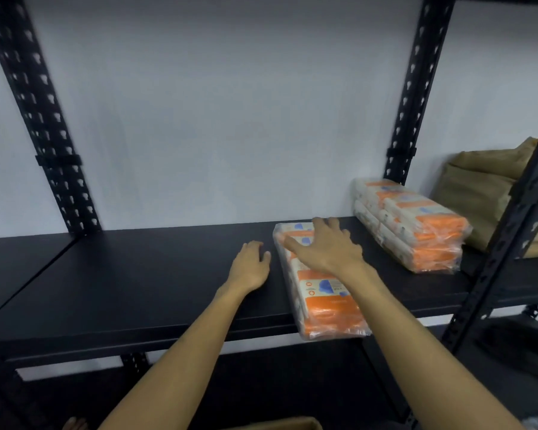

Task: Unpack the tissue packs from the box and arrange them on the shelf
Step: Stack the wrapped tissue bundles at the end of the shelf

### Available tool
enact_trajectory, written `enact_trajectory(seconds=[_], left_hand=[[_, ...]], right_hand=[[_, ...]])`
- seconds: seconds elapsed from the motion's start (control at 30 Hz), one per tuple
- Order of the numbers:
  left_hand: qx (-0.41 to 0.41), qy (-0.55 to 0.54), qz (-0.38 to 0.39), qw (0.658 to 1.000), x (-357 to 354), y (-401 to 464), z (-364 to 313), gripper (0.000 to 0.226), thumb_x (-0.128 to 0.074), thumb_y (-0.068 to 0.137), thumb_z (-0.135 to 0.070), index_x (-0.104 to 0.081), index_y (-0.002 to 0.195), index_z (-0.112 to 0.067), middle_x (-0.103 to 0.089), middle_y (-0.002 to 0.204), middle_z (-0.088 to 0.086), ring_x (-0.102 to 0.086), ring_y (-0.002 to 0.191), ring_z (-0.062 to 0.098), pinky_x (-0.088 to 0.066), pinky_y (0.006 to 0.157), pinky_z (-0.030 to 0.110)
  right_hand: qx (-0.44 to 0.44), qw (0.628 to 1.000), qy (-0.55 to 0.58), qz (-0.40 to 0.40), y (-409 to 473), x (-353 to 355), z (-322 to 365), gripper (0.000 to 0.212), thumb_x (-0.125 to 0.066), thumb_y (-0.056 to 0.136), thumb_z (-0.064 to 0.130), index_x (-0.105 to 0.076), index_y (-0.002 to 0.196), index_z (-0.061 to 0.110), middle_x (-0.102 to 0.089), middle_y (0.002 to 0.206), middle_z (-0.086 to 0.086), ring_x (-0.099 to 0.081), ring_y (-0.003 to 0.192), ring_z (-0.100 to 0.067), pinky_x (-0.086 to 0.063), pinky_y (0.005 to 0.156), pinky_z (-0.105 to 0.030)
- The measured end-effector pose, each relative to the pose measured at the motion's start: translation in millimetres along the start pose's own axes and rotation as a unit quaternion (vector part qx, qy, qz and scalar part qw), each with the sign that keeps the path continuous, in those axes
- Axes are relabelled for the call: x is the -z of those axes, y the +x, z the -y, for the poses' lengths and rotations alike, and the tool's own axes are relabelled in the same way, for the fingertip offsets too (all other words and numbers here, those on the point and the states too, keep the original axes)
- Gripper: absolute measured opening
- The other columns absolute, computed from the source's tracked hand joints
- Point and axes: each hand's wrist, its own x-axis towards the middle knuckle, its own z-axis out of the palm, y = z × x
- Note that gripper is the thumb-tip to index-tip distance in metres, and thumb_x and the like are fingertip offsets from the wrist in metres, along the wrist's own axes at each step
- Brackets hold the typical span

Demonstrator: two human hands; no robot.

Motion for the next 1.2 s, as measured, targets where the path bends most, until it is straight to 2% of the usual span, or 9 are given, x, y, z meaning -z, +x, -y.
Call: enact_trajectory(seconds=[0.07,0.13,0.3,0.57,0.73,0.83,0.9,1.07,1.2], left_hand=[[-0.026,0.076,0.008,0.997,-5,2,9,0.044,-0.044,0.105,-0.03,-0.048,0.144,-0.01,-0.047,0.151,0.01,-0.028,0.149,0.03,-0.01,0.124,0.047],[-0.042,0.105,0.01,0.993,-6,3,11,0.041,-0.046,0.103,-0.029,-0.052,0.139,-0.01,-0.052,0.145,0.008,-0.034,0.145,0.029,-0.009,0.125,0.049],[-0.049,0.125,0.005,0.991,-5,1,8,0.047,-0.046,0.103,-0.029,-0.047,0.146,-0.01,-0.043,0.155,0.008,-0.034,0.145,0.025,-0.014,0.124,0.042],[-0.053,0.136,-0.003,0.989,-6,1,8,0.048,-0.045,0.105,-0.031,-0.045,0.149,-0.012,-0.039,0.159,0.006,-0.029,0.149,0.024,-0.016,0.124,0.042],[-0.024,0.158,0.008,0.987,-10,10,8,0.053,-0.039,0.106,-0.044,-0.043,0.151,-0.017,-0.021,0.166,0.014,-0.018,0.154,0.027,-0.01,0.126,0.047],[0.009,0.156,0.028,0.987,-17,18,-3,0.054,-0.033,0.106,-0.052,-0.045,0.15,-0.023,-0.017,0.167,0.016,-0.008,0.156,0.032,-0.004,0.123,0.056],[0.004,0.145,0.045,0.988,-25,24,-17,0.054,-0.034,0.106,-0.053,-0.047,0.149,-0.023,-0.016,0.167,0.017,-0.004,0.156,0.034,-0.003,0.122,0.059],[-0.048,0.129,0.091,0.986,-54,35,-62,0.059,-0.037,0.105,-0.052,-0.038,0.155,-0.019,-0.013,0.168,0.015,-0.005,0.156,0.033,-0.008,0.125,0.055],[-0.039,0.169,0.125,0.977,-81,46,-82,0.067,-0.031,0.105,-0.057,-0.025,0.16,-0.02,-0.012,0.169,0.013,-0.004,0.155,0.039,-0.005,0.124,0.058]], right_hand=[[-0.027,0.998,-0.051,0.033,7,-16,12,0.117,-0.029,0.07,0.1,-0.011,0.161,0.029,0.001,0.169,-0.009,-0.007,0.152,-0.047,-0.016,0.111,-0.077],[-0.052,0.991,-0.108,0.06,11,-29,10,0.115,-0.036,0.072,0.096,-0.005,0.161,0.03,0.007,0.169,-0.012,-0.005,0.15,-0.052,-0.017,0.107,-0.08],[-0.049,0.993,-0.087,0.055,15,-28,-14,0.089,-0.055,0.078,0.071,-0.025,0.154,0.035,-0.023,0.16,-0.008,-0.032,0.138,-0.042,-0.041,0.102,-0.059],[-0.017,0.998,-0.068,-0.002,4,1,-55,0.084,-0.044,0.08,0.073,-0.039,0.15,0.027,-0.042,0.151,-0.008,-0.042,0.132,-0.04,-0.043,0.104,-0.052],[0.007,0.997,-0.023,-0.077,-4,31,-65,0.094,-0.036,0.068,0.081,-0.048,0.142,0.023,-0.05,0.146,-0.006,-0.047,0.132,-0.039,-0.043,0.105,-0.052],[0.032,0.992,-0.029,-0.123,-2,62,-63,0.078,-0.048,0.078,0.071,-0.051,0.14,0.024,-0.052,0.145,-0.004,-0.049,0.129,-0.037,-0.041,0.104,-0.049],[0.041,0.989,-0.026,-0.143,7,88,-61,0.077,-0.052,0.074,0.069,-0.054,0.137,0.025,-0.057,0.138,-0.004,-0.054,0.122,-0.036,-0.046,0.101,-0.047],[0.022,0.986,-0.031,-0.16,40,152,-74,0.077,-0.059,0.069,0.067,-0.057,0.136,0.028,-0.063,0.128,-0.001,-0.059,0.115,-0.03,-0.046,0.087,-0.039],[0.005,0.985,-0.037,-0.17,64,175,-95,0.072,-0.065,0.07,0.065,-0.059,0.13,0.027,-0.064,0.118,-0.001,-0.061,0.105,-0.028,-0.046,0.081,-0.037]])
